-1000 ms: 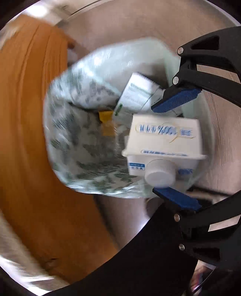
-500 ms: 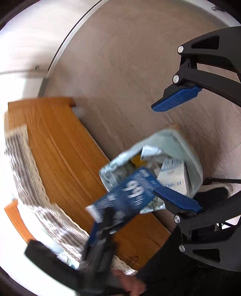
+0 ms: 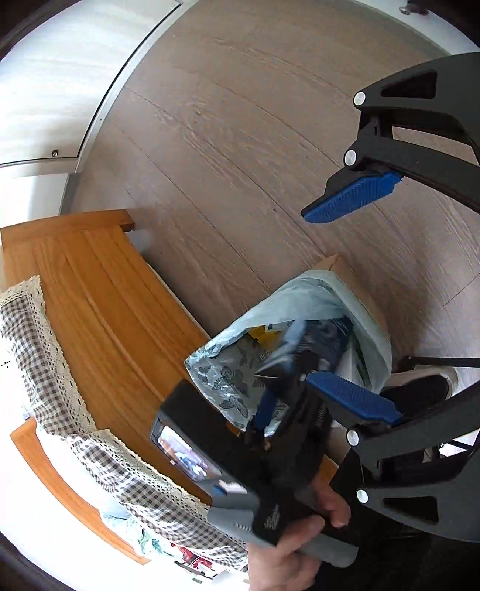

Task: Collect trash
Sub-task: 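Move both tools from the bin back over the bed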

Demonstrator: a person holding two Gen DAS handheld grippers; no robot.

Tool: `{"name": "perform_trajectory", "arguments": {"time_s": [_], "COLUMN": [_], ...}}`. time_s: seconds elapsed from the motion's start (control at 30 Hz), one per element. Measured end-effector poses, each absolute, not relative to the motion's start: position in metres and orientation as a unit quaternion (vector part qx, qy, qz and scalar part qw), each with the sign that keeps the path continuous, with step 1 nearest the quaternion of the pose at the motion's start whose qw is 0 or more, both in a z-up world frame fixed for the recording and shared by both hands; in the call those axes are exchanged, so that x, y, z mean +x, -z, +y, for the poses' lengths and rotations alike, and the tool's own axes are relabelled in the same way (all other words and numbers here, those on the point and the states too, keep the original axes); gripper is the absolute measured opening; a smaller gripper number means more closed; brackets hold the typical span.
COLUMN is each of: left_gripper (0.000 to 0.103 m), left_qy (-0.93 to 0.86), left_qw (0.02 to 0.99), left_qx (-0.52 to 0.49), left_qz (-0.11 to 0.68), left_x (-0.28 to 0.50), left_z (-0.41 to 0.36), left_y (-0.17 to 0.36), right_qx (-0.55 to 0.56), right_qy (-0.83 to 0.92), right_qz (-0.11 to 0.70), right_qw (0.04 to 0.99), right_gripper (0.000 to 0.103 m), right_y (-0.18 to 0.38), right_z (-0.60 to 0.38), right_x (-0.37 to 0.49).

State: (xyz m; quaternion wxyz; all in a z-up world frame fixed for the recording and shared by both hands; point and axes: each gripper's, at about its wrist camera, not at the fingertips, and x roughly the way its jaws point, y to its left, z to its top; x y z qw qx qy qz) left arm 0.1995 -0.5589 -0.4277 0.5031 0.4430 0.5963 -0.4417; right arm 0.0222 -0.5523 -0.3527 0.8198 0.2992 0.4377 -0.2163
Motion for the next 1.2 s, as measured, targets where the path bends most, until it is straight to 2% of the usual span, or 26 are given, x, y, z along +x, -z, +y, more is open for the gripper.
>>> {"name": "perform_trajectory", "arguments": {"time_s": [0.03, 0.07, 0.43, 0.6, 0.67, 0.93, 1.07, 1.2], "left_gripper": [0.08, 0.084, 0.084, 0.084, 0.084, 0.084, 0.09, 0.091], "left_qy": [0.444, 0.444, 0.437, 0.414, 0.429, 0.431, 0.422, 0.384], "left_qw": [0.51, 0.515, 0.557, 0.671, 0.65, 0.719, 0.758, 0.805], "left_qx": [0.428, 0.415, 0.343, 0.298, 0.256, 0.162, 0.12, 0.092], "left_qz": [0.6, 0.605, 0.617, 0.538, 0.573, 0.521, 0.484, 0.442], "left_x": [0.2, 0.202, 0.209, 0.236, 0.252, 0.315, 0.35, 0.393], "left_z": [-0.559, -0.558, -0.533, -0.519, -0.51, -0.431, -0.374, -0.311], "left_y": [0.423, 0.419, 0.367, 0.311, 0.296, 0.198, 0.15, 0.12], "right_qx": [0.298, 0.297, 0.28, 0.247, 0.224, 0.176, 0.145, 0.129], "right_qy": [0.217, 0.22, 0.24, 0.244, 0.25, 0.27, 0.265, 0.248], "right_qz": [0.439, 0.442, 0.463, 0.469, 0.47, 0.441, 0.428, 0.406], "right_qw": [0.819, 0.817, 0.806, 0.812, 0.816, 0.838, 0.852, 0.87], "right_gripper": [0.079, 0.079, 0.079, 0.079, 0.079, 0.079, 0.079, 0.079], "right_y": [0.353, 0.354, 0.334, 0.313, 0.3, 0.233, 0.199, 0.167], "right_z": [-0.552, -0.554, -0.561, -0.554, -0.55, -0.54, -0.527, -0.505], "right_x": [0.024, 0.027, 0.046, 0.059, 0.065, 0.099, 0.137, 0.186]}}
